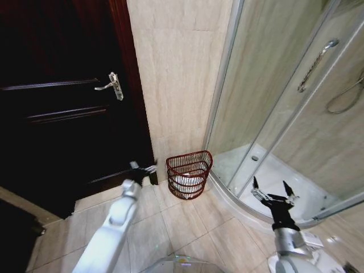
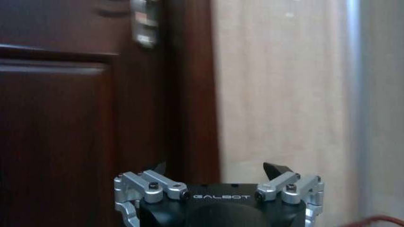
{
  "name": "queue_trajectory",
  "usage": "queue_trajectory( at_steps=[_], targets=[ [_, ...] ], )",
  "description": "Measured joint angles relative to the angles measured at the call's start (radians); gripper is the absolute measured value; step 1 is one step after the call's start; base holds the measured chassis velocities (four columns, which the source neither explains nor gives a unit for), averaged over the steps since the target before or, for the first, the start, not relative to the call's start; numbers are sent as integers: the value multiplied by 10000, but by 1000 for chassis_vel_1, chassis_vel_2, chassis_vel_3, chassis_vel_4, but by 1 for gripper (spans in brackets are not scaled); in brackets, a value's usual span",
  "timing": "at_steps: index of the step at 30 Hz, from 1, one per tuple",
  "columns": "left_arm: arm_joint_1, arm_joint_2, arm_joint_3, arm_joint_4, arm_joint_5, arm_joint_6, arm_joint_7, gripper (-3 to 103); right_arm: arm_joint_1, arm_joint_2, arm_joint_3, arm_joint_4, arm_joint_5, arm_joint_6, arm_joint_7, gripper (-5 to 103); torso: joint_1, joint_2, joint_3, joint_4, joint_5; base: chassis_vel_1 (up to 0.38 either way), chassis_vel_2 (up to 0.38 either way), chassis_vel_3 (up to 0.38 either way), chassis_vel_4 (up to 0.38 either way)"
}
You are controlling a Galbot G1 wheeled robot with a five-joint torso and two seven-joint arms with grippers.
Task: Discard the used towel into the hamper.
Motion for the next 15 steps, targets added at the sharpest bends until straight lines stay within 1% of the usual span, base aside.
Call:
queue_trajectory(
  at_steps=[1,2,3,5,10,15],
  targets=[
    [326,-57,-319,-186,-238,-112,-33,100,33,0,4,-19,-12,-7,-17,100,0,0,0,-1,0,0,0,0,0],
    [496,-92,-465,-289,-346,-151,-66,100,41,0,7,-43,-13,-8,-33,100,0,0,-1,1,-1,0,0,0,0],
    [771,-152,-671,-450,-463,-200,-145,100,39,0,21,-81,-3,-6,-70,100,1,0,0,-2,-1,0,0,0,0],
    [1228,-292,-1018,-697,-401,-339,-347,100,-37,0,47,-139,106,49,-238,100,0,0,0,0,0,0,0,0,0],
    [1502,-414,-1302,-819,-297,-436,-446,100,-229,0,-41,-190,132,318,-480,100,0,0,0,-2,-1,0,0,0,0],
    [1501,-353,-1182,-898,-191,-470,-428,100,-234,0,-121,-216,12,433,-572,100,2,0,1,-2,0,0,0,0,0]
  ],
)
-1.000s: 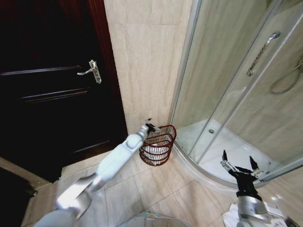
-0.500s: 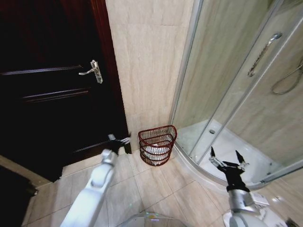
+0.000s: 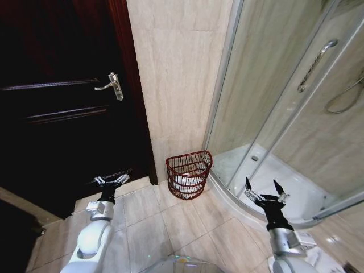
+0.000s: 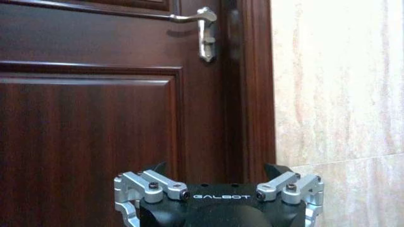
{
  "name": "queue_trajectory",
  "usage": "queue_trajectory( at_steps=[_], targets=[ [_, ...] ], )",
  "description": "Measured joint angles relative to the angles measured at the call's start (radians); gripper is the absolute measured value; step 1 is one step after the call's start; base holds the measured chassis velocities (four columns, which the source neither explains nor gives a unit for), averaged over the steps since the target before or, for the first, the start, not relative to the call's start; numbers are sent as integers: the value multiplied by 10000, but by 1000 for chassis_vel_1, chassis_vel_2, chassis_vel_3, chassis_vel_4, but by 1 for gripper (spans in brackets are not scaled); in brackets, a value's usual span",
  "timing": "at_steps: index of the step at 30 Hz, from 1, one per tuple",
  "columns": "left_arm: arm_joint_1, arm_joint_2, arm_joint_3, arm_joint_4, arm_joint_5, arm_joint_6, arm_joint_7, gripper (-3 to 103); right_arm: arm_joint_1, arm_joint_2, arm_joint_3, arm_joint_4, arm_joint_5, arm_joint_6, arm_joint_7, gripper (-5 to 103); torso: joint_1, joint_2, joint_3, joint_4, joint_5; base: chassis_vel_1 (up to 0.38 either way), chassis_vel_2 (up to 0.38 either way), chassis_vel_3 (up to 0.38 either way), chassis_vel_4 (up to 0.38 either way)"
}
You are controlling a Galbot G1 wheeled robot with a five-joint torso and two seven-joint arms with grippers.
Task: Discard the used towel into the hamper.
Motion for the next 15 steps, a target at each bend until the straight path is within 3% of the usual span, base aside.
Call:
queue_trajectory(
  at_steps=[15],
  targets=[
    [-154,-17,810,-37,719,20,48,100,-74,0,188,101,-72,30,-39,100,2,-2,2,0,1,10,-13,-10,11]
  ],
)
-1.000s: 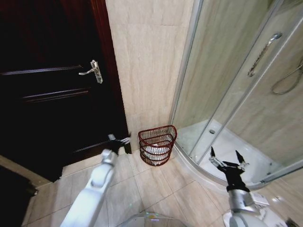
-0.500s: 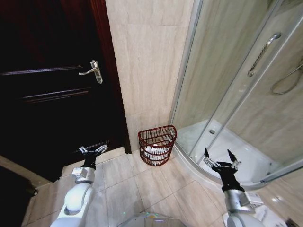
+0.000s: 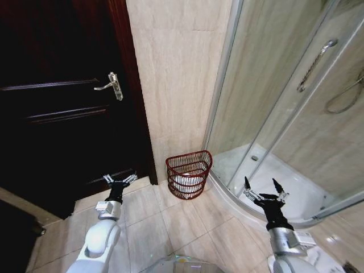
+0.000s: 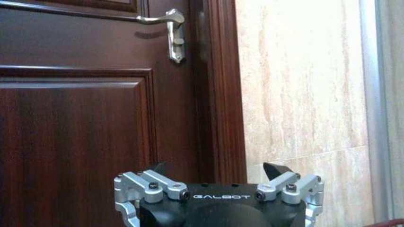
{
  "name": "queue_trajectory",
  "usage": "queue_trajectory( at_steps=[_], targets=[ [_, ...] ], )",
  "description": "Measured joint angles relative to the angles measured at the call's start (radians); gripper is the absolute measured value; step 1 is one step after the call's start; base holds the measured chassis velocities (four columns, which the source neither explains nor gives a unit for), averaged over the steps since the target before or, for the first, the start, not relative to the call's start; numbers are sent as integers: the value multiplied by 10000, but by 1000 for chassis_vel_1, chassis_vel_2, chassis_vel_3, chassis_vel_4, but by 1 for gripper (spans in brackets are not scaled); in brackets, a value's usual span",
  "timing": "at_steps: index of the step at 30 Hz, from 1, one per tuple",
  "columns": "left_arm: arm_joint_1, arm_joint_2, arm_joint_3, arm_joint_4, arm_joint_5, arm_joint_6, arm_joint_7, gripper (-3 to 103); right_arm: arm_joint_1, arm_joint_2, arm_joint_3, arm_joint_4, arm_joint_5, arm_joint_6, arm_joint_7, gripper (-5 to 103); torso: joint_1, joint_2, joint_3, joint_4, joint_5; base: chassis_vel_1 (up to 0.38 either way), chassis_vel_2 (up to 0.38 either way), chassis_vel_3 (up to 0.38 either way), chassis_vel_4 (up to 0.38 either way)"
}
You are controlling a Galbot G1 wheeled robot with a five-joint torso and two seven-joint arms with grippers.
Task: Discard the used towel into the hamper.
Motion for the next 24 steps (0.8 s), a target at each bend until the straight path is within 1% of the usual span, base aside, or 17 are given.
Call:
queue_trajectory(
  at_steps=[8,12,13,16,20,23,24],
  targets=[
    [58,-14,125,-193,167,110,1,100,-133,0,110,-94,171,294,28,100,-2,1,-2,-1,2,138,-133,-125,128],
    [150,-20,124,-229,200,101,-1,100,-245,0,116,-147,243,486,33,100,-3,1,-3,4,-1,177,-162,-159,179],
    [162,-24,124,-233,209,84,-1,100,-275,0,119,-172,260,532,36,100,-3,1,-3,2,5,149,-163,-142,145],
    [192,-35,140,-233,238,49,-2,100,-319,0,126,-226,288,618,46,100,-2,0,-2,1,-2,139,-158,-148,136],
    [230,-68,251,-239,325,12,-3,100,-394,0,135,-295,322,724,63,100,-3,1,-2,-2,1,131,-144,-140,129],
    [237,-87,324,-248,368,0,-3,100,-405,0,134,-295,373,733,65,100,-3,0,-2,1,0,120,-123,-117,124],
    [239,-91,367,-252,392,-2,-5,100,-391,0,135,-302,384,763,69,100,-3,1,-2,5,1,108,-101,-88,123]
  ],
)
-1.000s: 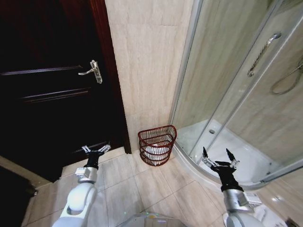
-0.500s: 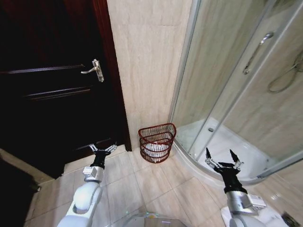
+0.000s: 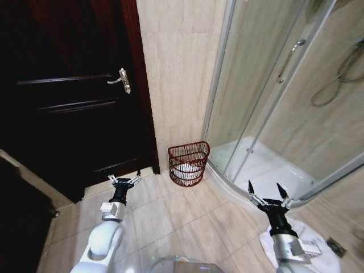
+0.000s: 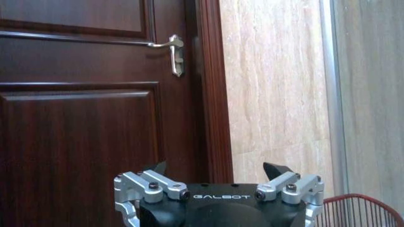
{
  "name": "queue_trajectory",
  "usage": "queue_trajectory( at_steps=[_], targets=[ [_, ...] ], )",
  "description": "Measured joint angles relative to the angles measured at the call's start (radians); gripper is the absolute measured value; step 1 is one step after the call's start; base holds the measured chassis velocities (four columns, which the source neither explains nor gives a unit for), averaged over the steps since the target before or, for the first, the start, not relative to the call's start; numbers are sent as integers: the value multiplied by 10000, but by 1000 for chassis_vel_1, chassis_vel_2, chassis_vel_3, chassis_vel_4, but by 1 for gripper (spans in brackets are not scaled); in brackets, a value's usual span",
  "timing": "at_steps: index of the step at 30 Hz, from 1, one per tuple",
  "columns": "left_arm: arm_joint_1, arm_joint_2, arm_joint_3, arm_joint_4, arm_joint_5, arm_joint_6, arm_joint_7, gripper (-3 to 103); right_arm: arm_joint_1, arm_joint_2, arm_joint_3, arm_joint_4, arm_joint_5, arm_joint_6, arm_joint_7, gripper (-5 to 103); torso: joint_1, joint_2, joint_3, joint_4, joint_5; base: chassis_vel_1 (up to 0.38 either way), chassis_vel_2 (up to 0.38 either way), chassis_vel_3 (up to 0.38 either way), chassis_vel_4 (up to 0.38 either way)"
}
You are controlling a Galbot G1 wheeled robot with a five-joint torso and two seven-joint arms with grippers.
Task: Discard the used towel into the hamper.
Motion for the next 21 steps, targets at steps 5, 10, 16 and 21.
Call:
queue_trajectory(
  at_steps=[5,10,16,21],
  targets=[
    [-51,-6,160,-3,71,-5,0,100,73,0,60,-36,50,73,170,100,-1,0,0,-6,-1,66,-64,-76,46],
    [-108,-17,249,6,87,-5,-7,100,41,0,175,41,194,-144,203,100,3,-1,2,-5,-1,2,-6,-11,-3],
    [-162,-45,322,72,126,-6,-10,100,66,0,232,-5,233,-143,221,100,5,-1,3,-4,-1,0,-15,-3,8],
    [-215,-58,372,116,186,9,-23,100,92,0,251,-65,298,-138,228,100,4,-1,3,-3,-2,5,-199,-2,154]
  ],
)
